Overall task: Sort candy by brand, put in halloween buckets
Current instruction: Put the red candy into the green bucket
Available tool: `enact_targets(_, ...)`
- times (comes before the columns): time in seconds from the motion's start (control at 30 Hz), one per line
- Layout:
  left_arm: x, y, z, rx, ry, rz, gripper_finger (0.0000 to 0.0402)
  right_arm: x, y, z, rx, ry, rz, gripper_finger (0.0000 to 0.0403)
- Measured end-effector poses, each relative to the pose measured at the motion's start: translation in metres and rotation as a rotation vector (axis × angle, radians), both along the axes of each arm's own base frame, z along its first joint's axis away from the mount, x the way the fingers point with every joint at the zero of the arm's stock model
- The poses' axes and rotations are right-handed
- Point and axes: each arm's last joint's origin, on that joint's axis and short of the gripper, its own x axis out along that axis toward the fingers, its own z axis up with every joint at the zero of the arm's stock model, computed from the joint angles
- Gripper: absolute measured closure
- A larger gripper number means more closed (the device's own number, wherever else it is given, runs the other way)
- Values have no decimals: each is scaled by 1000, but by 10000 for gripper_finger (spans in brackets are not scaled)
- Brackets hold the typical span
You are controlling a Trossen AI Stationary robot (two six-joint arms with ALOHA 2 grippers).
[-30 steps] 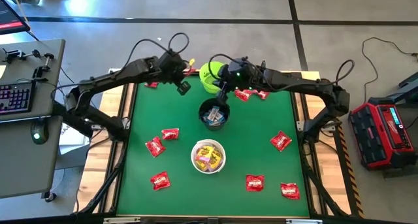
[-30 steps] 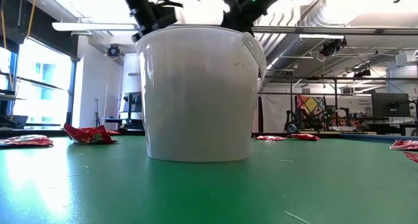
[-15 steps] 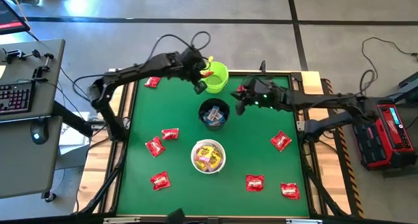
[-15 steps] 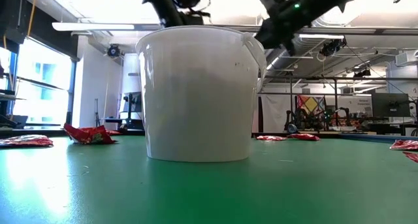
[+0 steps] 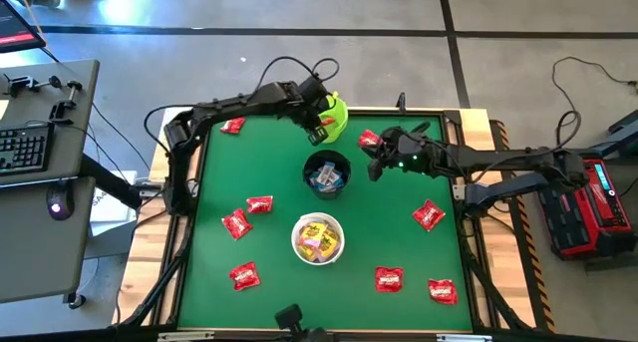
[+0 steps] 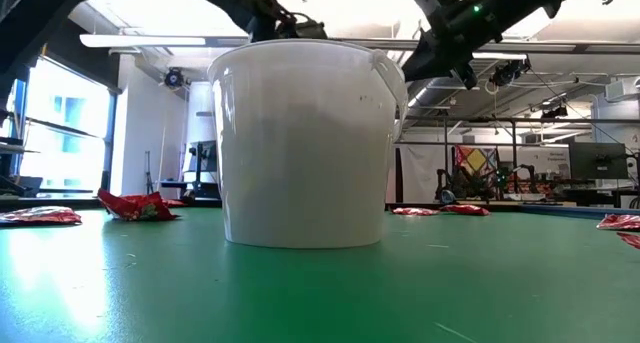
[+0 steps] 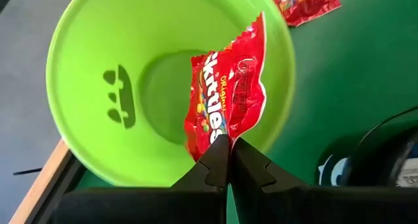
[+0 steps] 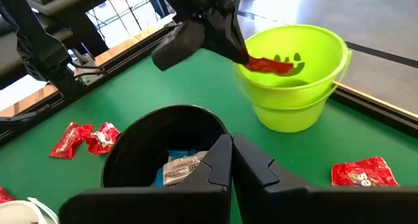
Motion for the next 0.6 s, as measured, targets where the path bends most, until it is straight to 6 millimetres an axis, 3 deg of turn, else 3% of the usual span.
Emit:
enact_targets(0.27,2,9,-14,-19,19,6,401,0,0,0,-9,3,-12,403)
enact_targets(0.6,2,11,-15,-4,15,9,380,-1,0,-1,-15,19,-12,403)
